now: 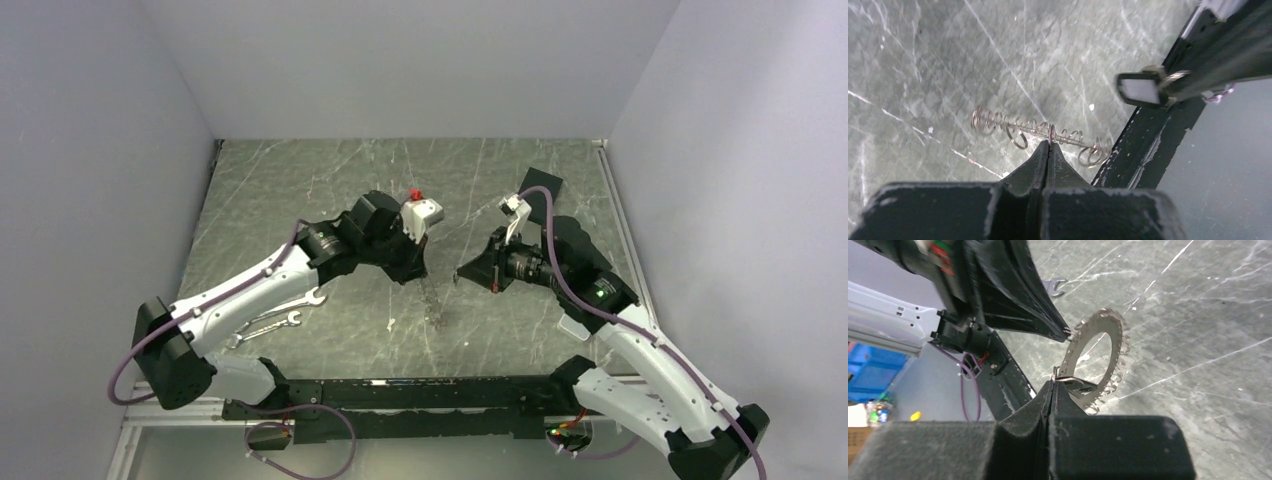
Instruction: Put the keys on the keyring
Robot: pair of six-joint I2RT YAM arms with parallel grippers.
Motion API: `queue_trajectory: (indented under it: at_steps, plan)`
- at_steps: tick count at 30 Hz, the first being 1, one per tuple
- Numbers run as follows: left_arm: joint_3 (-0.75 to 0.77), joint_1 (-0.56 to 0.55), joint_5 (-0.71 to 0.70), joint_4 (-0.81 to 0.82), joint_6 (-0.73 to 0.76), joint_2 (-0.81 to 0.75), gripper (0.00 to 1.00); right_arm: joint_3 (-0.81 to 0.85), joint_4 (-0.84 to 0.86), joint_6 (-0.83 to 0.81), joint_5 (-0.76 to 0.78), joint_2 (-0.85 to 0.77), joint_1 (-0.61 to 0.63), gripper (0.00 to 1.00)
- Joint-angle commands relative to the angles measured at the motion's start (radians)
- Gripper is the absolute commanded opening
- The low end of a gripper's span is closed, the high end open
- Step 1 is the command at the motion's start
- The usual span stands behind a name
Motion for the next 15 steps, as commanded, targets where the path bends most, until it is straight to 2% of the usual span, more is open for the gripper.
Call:
queue_trajectory:
  at_steps: [1,7,12,15]
  plan:
    - [0.004,0.04,0.149,0.136,0.037,-0.091,0.0,0.036,0.061,0.053,-0.122,0.046,-0.031,0.0]
    - [0.029,0.076,0.285,0.136,0.048,-0.073,0.0,0.109,0.014,0.022,-0.162,0.117,-0.032,0.0]
    - [0.037,0.077,0.265,0.118,0.072,-0.077,0.0,0.205,-0.098,-0.004,-0.172,0.191,-0.032,0.0]
    - [0.029,0.076,0.275,0.132,0.071,-0.085,0.0,0.223,-0.106,-0.008,-0.191,0.21,-0.03,0.0]
